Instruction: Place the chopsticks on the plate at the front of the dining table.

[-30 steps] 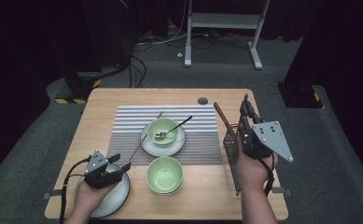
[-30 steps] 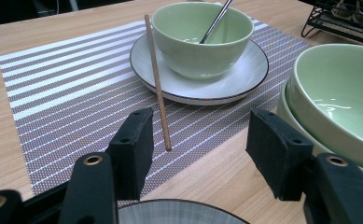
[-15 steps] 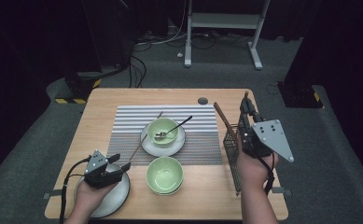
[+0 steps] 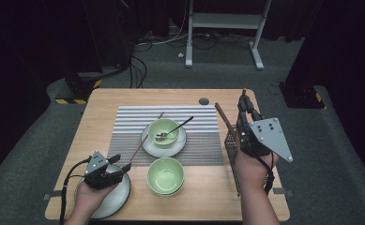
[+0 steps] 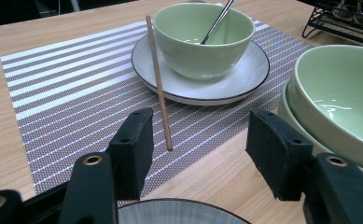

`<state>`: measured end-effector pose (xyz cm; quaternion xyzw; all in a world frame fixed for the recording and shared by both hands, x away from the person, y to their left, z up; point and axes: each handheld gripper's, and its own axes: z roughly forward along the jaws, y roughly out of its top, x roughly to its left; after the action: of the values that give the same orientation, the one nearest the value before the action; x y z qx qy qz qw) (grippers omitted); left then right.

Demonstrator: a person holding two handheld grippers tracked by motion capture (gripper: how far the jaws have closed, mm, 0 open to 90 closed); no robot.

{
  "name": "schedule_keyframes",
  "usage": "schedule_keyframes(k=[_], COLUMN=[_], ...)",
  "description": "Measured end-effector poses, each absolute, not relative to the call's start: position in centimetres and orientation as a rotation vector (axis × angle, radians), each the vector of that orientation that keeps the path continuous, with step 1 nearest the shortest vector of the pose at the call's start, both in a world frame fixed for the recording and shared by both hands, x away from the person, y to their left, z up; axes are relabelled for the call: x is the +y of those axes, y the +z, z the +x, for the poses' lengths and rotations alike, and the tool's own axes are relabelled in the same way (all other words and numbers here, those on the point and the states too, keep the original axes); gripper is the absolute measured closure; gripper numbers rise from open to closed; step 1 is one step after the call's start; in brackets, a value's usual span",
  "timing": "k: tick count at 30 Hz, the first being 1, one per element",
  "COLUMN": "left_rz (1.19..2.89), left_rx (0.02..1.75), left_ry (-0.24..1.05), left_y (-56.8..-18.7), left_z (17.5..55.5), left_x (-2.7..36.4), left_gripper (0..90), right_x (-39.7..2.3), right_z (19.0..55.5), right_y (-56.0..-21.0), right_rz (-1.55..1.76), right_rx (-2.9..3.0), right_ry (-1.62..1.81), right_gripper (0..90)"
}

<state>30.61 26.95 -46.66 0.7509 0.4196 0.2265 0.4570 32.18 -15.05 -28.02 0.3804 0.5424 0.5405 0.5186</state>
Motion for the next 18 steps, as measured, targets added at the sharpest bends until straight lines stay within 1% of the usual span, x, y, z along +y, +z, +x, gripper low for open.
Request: schedule_keyframes(k=[9, 18], left_rz=[1.848, 1.843], left_rx=[1.032, 1.034], left_ry=[0.557, 0.559], left_y=[-46.6, -46.5], left_z=[30.6, 30.6], left_x=[27.0, 27.1], left_gripper=[41.4, 41.4], right_x=[-14.2, -13.1], right_z=[32.1, 32.5], right_y=[-27.8, -28.6], right_rz=[0.898, 0.900], right_rx=[1.311, 1.339], right_ry=[1.311, 1.334], right_gripper=[84.0, 84.0])
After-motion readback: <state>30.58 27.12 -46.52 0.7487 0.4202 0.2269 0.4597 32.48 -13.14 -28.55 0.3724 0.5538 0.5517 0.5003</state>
